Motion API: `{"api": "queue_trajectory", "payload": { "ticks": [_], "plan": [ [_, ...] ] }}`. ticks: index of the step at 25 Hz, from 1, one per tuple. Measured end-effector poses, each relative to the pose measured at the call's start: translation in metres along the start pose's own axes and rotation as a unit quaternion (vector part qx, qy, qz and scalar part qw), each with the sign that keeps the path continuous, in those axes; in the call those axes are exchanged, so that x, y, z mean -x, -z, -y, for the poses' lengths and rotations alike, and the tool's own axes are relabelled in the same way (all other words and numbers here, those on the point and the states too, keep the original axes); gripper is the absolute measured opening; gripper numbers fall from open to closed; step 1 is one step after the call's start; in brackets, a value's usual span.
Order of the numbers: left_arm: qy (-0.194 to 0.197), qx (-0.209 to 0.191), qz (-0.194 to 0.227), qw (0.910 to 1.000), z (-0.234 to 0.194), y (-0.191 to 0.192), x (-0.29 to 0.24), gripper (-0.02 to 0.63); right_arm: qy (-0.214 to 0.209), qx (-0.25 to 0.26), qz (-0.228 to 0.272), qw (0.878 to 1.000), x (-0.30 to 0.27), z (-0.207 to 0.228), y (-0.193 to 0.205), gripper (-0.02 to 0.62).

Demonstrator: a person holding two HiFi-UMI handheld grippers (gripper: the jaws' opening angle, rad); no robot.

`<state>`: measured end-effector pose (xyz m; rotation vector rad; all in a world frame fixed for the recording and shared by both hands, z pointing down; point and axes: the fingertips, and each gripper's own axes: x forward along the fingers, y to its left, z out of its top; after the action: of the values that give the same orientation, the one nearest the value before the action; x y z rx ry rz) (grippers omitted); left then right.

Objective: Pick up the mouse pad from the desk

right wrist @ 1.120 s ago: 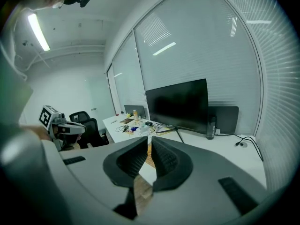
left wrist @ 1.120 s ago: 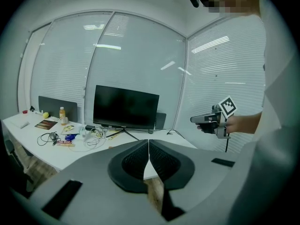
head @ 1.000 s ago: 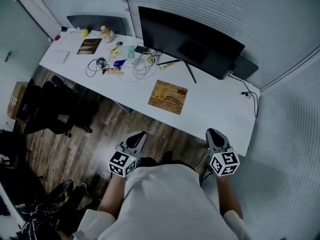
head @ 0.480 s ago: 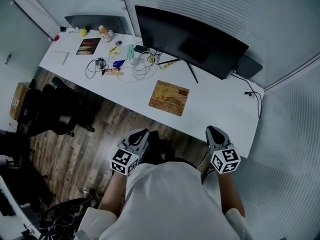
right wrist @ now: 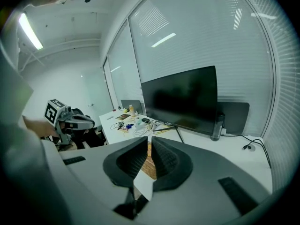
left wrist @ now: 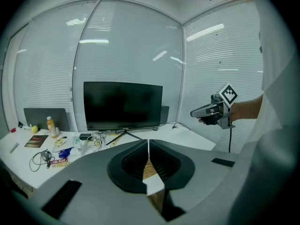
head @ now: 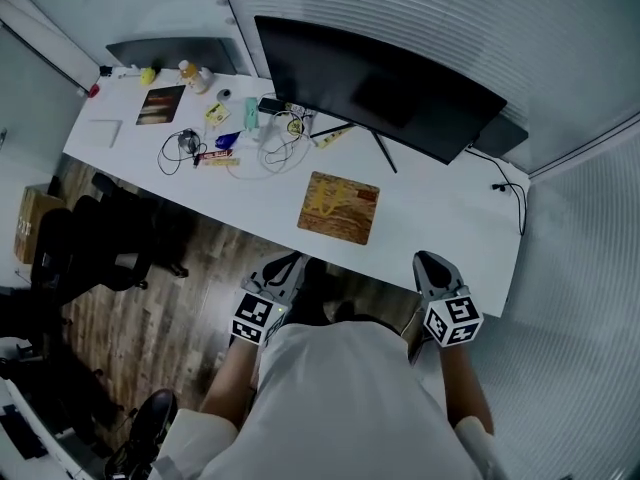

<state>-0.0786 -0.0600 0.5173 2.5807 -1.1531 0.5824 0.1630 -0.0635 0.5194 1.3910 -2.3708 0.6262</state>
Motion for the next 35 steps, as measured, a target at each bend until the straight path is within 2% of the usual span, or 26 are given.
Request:
{"api": "queue_trajectory", "payload": {
  "ticks": [4, 12, 15, 19, 25, 35],
  "plan": [
    [0.02, -0.024, -0.016, 0.9994, -0.022, -0.003, -0.017, 0.02, 0.012, -0.008, -0.009, 1.0, -0.022, -0.001, -0.007, 0.043],
    [0.066, -0.043, -0.047, 0.9958, -0.065, 0.003, -0.053, 0.027, 0.039, -0.01, -0.028, 0.999, -0.056, 0.0, -0.018, 0.043],
    [0.087, -0.053, -0.06, 0.9929, -0.076, 0.007, -0.068, 0.044, 0.053, -0.013, -0.038, 0.998, -0.063, -0.001, -0.017, 0.043],
    [0.114, -0.068, -0.079, 0.9881, -0.088, 0.013, -0.087, 0.107, 0.07, -0.025, -0.049, 0.996, -0.073, -0.004, -0.013, 0.043],
    [0.154, -0.094, -0.115, 0.9768, -0.103, 0.028, -0.119, 0.156, 0.087, -0.032, -0.067, 0.993, -0.088, -0.009, -0.008, 0.043],
    [0.208, -0.155, -0.183, 0.9483, -0.118, 0.068, -0.171, 0.242, 0.126, -0.085, -0.082, 0.985, -0.11, -0.012, 0.015, 0.043]
  ]
}}
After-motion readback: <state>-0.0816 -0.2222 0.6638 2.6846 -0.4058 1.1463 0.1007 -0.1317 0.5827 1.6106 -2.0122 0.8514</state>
